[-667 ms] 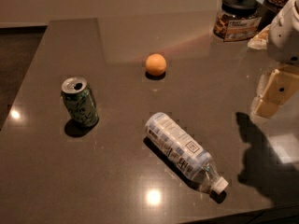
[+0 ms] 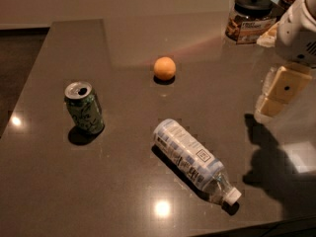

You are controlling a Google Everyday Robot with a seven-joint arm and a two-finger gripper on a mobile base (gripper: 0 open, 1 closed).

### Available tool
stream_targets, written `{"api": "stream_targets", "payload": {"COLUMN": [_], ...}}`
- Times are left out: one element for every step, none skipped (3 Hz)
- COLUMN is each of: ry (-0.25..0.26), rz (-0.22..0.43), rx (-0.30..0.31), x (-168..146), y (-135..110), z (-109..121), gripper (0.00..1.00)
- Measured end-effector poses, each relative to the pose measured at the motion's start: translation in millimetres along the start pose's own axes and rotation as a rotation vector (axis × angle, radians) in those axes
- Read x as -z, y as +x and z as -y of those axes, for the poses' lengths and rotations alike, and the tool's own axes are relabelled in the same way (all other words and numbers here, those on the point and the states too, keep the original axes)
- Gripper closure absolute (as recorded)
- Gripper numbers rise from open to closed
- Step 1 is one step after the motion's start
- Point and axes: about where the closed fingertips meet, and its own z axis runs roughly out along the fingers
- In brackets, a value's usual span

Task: Pick orange

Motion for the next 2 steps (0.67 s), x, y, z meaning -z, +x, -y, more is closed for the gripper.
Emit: {"api": "stream_targets", "payload": {"ry": [0.006,0.000], "rz": [0.078,0.152], "rx": [-0.037,-0.078], "x": [-16,-38], "y": [-20,-43], "z": [26,54], "gripper": [0.00,0.00]}}
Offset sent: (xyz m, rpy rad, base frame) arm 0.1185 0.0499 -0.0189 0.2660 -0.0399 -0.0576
